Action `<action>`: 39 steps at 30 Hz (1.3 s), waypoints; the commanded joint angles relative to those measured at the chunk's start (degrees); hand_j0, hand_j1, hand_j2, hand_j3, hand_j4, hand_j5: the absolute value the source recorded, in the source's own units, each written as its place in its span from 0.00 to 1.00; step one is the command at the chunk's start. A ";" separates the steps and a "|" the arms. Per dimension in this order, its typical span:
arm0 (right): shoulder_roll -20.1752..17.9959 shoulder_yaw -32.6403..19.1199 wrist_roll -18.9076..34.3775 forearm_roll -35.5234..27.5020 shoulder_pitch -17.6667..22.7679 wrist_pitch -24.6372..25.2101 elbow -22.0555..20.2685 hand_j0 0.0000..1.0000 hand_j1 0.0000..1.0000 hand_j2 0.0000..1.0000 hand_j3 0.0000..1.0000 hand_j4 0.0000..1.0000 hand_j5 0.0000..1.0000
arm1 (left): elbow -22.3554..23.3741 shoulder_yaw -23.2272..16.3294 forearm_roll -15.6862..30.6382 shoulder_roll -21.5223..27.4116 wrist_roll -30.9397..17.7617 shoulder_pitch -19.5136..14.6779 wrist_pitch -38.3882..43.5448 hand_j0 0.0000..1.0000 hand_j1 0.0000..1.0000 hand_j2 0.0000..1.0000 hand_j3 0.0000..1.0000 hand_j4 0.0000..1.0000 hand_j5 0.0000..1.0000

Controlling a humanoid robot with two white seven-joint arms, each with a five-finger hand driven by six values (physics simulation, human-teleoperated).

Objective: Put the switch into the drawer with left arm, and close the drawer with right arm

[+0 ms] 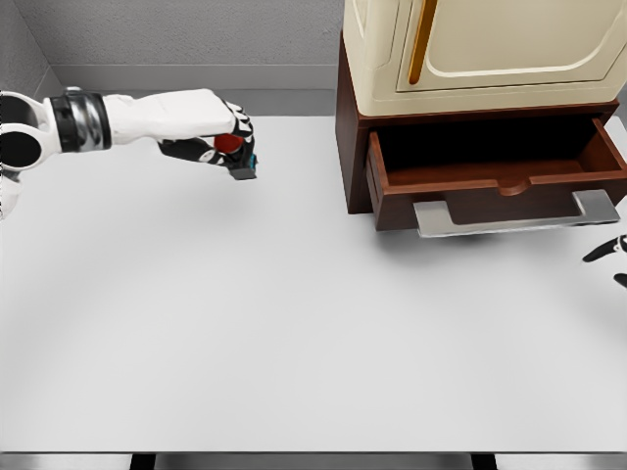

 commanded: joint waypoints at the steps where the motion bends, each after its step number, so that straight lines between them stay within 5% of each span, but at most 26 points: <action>1: -0.71 -0.02 -0.02 -1.29 0.09 0.17 -0.02 0.60 0.60 0.60 0.60 0.60 0.60 | -0.74 0.13 0.76 -0.94 0.04 0.00 0.18 0.35 0.35 0.35 0.35 0.35 0.35; 7: -1.24 0.16 -0.02 -1.73 0.00 0.17 -0.02 0.60 0.60 0.60 0.60 0.60 0.60 | -0.92 0.13 0.76 -5.69 0.04 -0.88 0.18 0.35 0.35 0.35 0.35 0.35 0.35; 19: -1.59 0.42 -0.02 -1.73 -0.09 0.17 -0.02 0.60 0.60 0.60 0.60 0.60 0.60 | -11.90 0.13 5.42 -4.99 0.04 -3.34 0.18 0.35 0.35 0.35 0.35 0.35 0.35; 39: -2.73 0.42 -0.02 -1.82 -0.09 0.17 -0.02 0.60 0.60 0.60 0.60 0.60 0.60 | -11.55 -0.05 7.71 -10.61 0.04 -5.71 0.18 0.35 0.35 0.35 0.35 0.35 0.35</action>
